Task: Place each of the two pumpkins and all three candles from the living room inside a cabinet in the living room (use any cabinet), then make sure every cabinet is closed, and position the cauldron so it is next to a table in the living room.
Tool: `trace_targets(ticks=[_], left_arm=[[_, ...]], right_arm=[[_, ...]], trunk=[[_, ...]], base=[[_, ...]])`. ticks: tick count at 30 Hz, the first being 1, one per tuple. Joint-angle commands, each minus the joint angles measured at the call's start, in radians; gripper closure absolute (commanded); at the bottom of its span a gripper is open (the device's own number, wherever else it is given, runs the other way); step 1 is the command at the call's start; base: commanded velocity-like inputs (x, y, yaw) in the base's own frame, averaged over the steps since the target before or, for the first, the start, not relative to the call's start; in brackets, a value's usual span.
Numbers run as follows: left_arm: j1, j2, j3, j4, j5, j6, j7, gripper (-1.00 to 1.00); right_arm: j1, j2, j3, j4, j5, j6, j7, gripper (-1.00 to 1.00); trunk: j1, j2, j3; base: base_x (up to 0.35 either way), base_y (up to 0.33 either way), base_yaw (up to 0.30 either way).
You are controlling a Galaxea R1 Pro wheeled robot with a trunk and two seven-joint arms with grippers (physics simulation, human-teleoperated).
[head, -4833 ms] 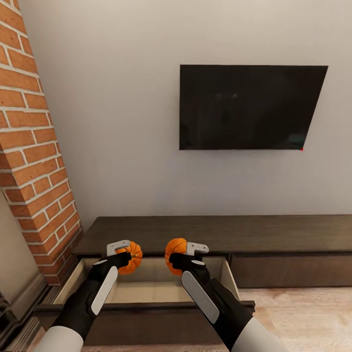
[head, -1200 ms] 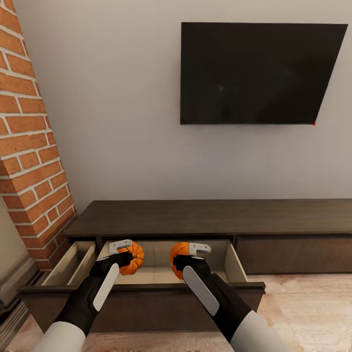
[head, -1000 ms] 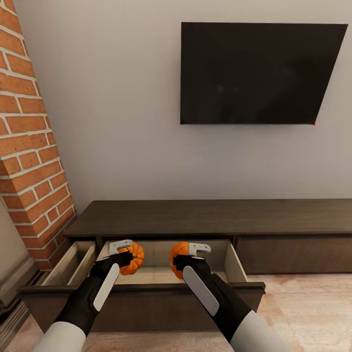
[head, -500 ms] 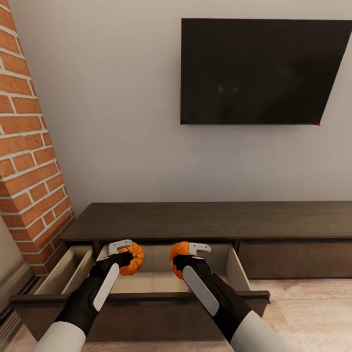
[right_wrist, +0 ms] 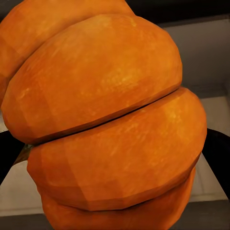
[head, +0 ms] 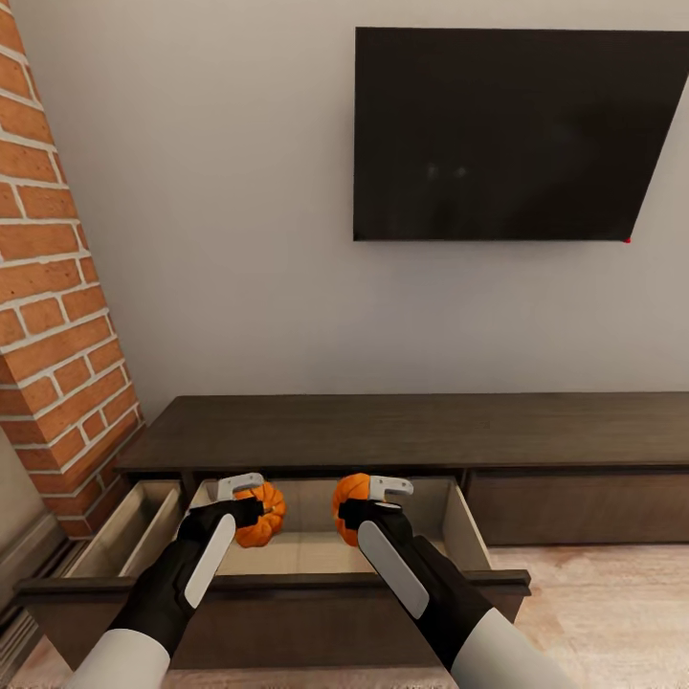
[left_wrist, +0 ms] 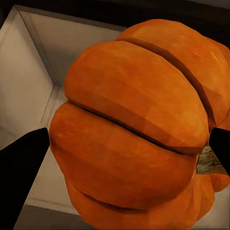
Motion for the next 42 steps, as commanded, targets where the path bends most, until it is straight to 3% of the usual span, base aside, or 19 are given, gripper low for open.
trace_targets(ticks=[1,12,23,42], left_arm=[[-0.001,0.000,-0.002,-0.001,0.010,0.003,0.007,1.00],[0.000,0.013,0.000,0.063,0.014,0.003,0.011,1.00],[0.001,0.016,0.004,0.066,0.005,-0.009,0.011,1.00],[0.000,0.015,-0.004,0.058,0.003,-0.014,0.011,1.00]], right_arm=[[-0.001,0.000,0.002,-0.001,-0.004,0.002,-0.007,1.00],[-0.001,0.001,0.002,-0.001,-0.004,0.002,-0.007,1.00],[-0.001,0.001,0.002,-0.001,-0.004,0.002,-0.006,1.00],[-0.001,0.001,0.002,-0.001,-0.004,0.000,-0.006,1.00]], trunk=[[0.000,-0.001,-0.005],[0.004,-0.003,-0.036],[0.007,-0.004,-0.063],[0.007,-0.004,-0.063]], base=[[0.000,0.000,0.000],[0.000,0.000,0.000],[0.000,0.000,0.000],[0.025,0.000,0.000]])
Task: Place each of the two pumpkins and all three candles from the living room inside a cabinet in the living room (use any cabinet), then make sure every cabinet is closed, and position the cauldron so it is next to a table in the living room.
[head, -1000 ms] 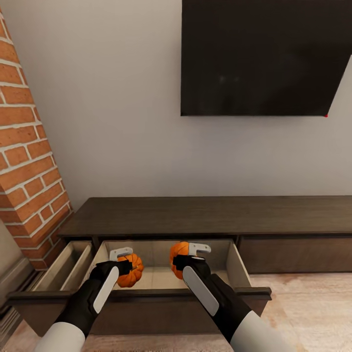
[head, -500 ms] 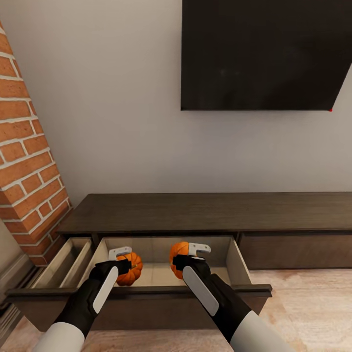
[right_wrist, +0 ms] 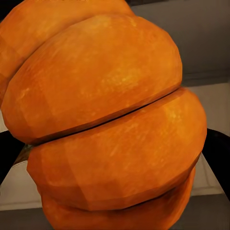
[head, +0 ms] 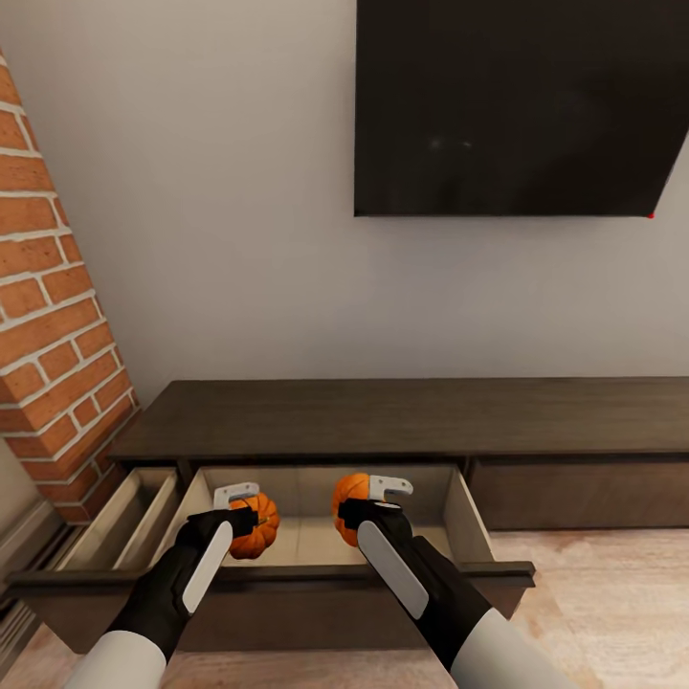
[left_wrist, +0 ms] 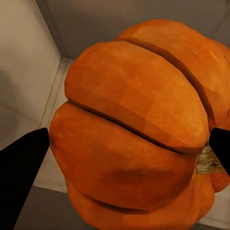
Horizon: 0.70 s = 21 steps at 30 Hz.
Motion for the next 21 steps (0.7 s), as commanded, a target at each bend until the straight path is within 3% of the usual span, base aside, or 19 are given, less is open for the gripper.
trace_targets(ticks=[1,21], left_arm=[[0.000,0.000,-0.002,-0.001,0.009,0.002,0.007,1.00],[-0.001,0.000,-0.001,-0.004,0.009,0.002,0.007,1.00]], right_arm=[[-0.001,0.000,0.002,-0.001,-0.005,0.003,-0.007,1.00],[-0.001,0.000,0.002,0.003,-0.004,0.012,-0.016,1.00]], trunk=[[0.000,0.000,-0.001],[0.000,0.000,-0.001]], base=[[0.170,0.000,0.000],[0.033,0.000,0.000]])
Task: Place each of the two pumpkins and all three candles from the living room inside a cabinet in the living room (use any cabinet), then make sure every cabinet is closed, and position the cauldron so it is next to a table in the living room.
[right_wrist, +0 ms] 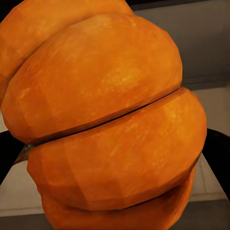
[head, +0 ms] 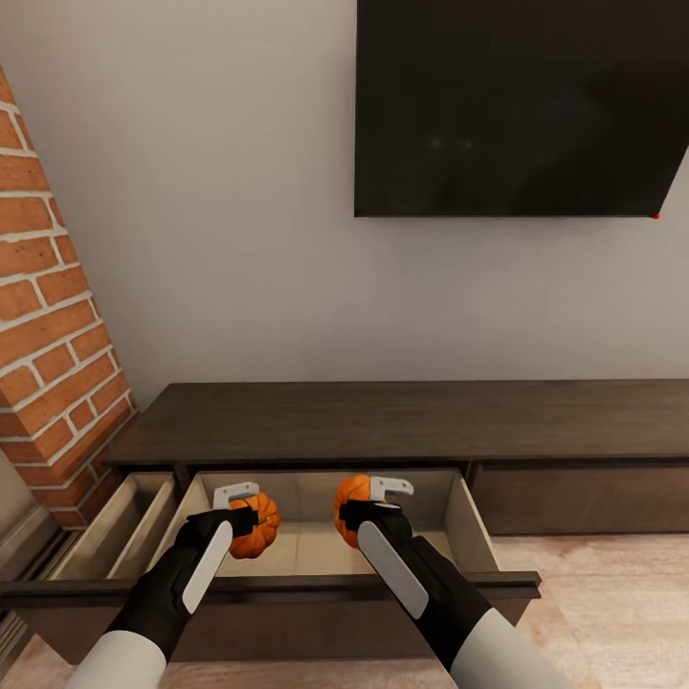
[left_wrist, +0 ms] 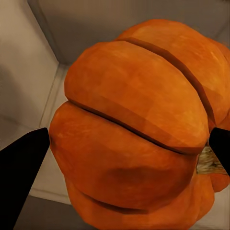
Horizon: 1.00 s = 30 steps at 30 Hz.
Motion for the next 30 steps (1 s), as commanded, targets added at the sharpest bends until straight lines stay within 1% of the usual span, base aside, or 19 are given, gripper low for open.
trace_targets(ticks=[1,7,15,20,25,28,30], left_arm=[[0.000,0.000,-0.002,-0.001,0.009,0.002,0.007,1.00],[0.000,0.000,-0.001,-0.003,0.009,0.002,0.007,1.00],[0.000,0.000,-0.001,-0.004,0.009,0.002,0.008,1.00],[0.000,0.000,-0.002,-0.009,0.009,0.002,0.009,1.00],[0.000,0.000,0.000,-0.037,0.010,0.002,0.009,1.00],[0.000,0.000,0.000,-0.045,0.010,0.002,0.009,1.00],[0.000,0.000,0.000,-0.046,0.010,0.002,0.009,1.00]], right_arm=[[-0.001,0.000,0.002,0.003,-0.006,0.002,-0.007,1.00],[-0.017,0.000,0.002,0.053,-0.006,-0.005,-0.008,1.00],[-0.020,0.000,0.002,0.060,-0.004,-0.010,-0.003,1.00],[-0.020,0.001,0.002,0.062,-0.002,-0.027,0.003,1.00],[-0.020,0.001,0.002,0.062,0.004,-0.029,0.005,1.00],[-0.020,0.001,0.002,0.061,0.008,-0.042,0.007,1.00],[-0.020,0.001,0.003,0.061,0.010,-0.046,0.007,1.00]], trunk=[[0.000,0.000,-0.001],[0.002,-0.002,-0.024],[0.006,-0.004,-0.055],[0.008,-0.005,-0.074],[0.008,-0.005,-0.074],[0.010,-0.006,-0.086],[0.010,-0.006,-0.086]], base=[[0.000,0.000,0.000],[0.000,0.000,0.000],[0.000,0.000,0.000],[0.000,0.000,0.000],[0.000,0.000,0.000],[0.000,0.000,0.000],[0.000,0.000,0.000]])
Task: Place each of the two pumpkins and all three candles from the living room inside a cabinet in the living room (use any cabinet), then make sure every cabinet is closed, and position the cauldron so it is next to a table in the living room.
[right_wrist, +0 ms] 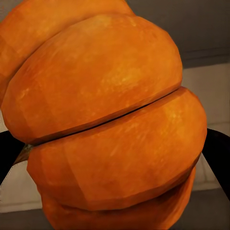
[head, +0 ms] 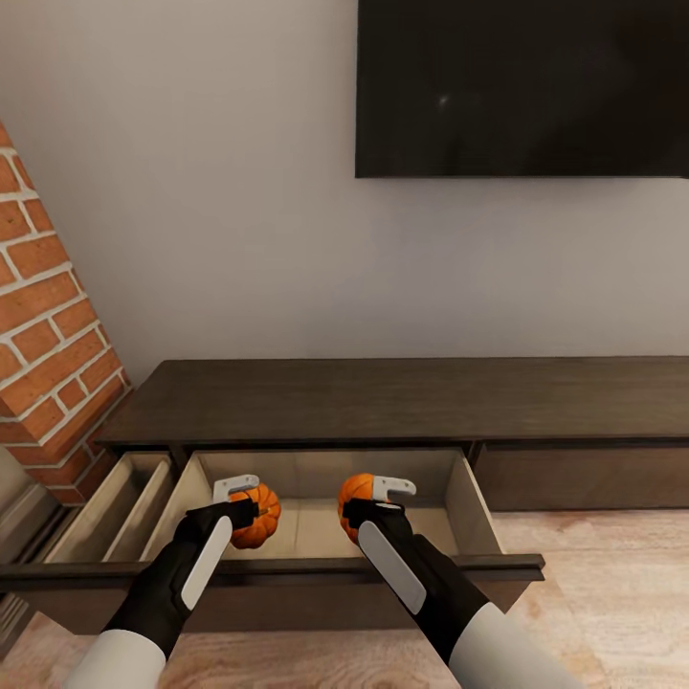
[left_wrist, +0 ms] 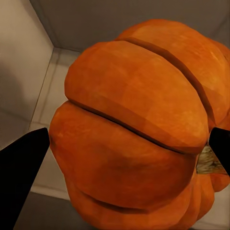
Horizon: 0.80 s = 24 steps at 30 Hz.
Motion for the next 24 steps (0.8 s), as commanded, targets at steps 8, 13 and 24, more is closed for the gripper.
trace_targets(ticks=[8,13,24], left_arm=[[0.000,0.002,0.003,-0.002,0.010,0.002,0.007,1.00],[0.000,0.002,0.003,-0.002,0.010,0.003,0.007,1.00],[0.000,0.003,0.005,-0.001,0.010,0.004,0.007,1.00]], right_arm=[[-0.002,0.000,0.003,-0.003,-0.005,0.000,-0.007,1.00],[-0.001,0.000,0.003,-0.003,-0.005,0.000,-0.007,1.00],[-0.001,0.000,0.003,-0.003,-0.004,0.000,-0.008,1.00]], trunk=[[0.000,0.000,-0.001],[0.000,0.000,-0.001],[0.000,0.000,-0.001]], base=[[0.000,0.000,0.000],[0.020,0.000,0.000],[0.067,0.015,0.000]])
